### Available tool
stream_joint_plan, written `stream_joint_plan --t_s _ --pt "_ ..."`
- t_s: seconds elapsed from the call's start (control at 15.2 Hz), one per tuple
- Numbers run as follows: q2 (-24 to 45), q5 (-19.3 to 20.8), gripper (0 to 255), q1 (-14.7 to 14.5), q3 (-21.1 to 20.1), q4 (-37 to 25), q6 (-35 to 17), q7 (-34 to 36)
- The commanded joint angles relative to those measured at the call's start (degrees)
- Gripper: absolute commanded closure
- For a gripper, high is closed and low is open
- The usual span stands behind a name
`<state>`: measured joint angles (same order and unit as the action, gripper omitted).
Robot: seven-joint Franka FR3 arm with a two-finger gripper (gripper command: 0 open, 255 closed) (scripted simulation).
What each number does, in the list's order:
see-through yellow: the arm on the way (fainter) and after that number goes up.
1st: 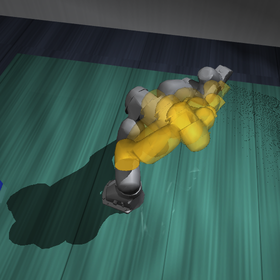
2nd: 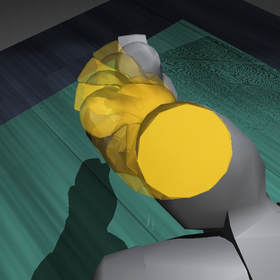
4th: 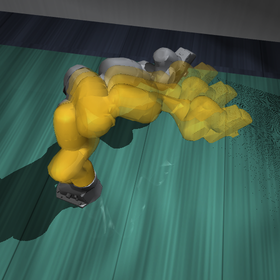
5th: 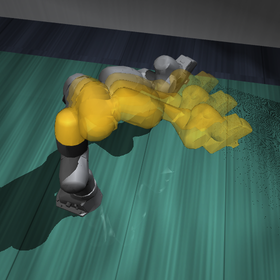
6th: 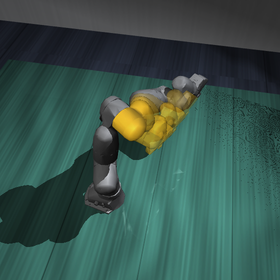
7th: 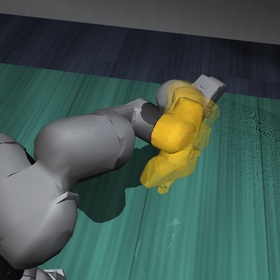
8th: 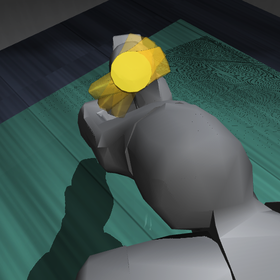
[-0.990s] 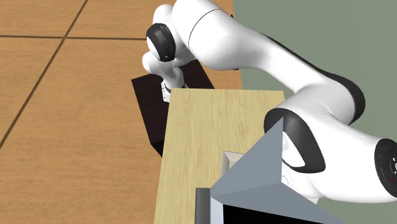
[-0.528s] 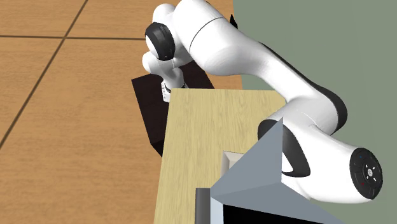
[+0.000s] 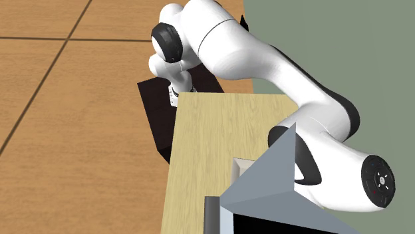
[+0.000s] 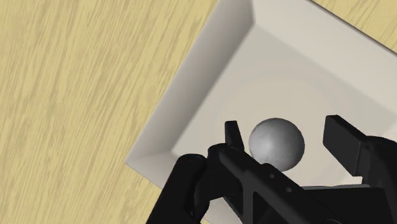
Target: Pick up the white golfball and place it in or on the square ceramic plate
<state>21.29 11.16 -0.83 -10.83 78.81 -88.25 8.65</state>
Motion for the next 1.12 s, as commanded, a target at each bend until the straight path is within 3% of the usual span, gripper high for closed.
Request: stream_joint_plan --t_s 0.0,0.26,0.53,1.06 --pt "0.0 0.0 0 0.0 0.0 0.0 0.0 0.0" --pt "0.0 0.0 0 0.0 0.0 0.0 0.0 0.0" --pt "3.8 0.6 0 -1.5 -0.1 -12.8 9.1 -0.4" --pt "3.8 0.6 0 -1.5 -0.1 -12.8 9.1 -0.4"
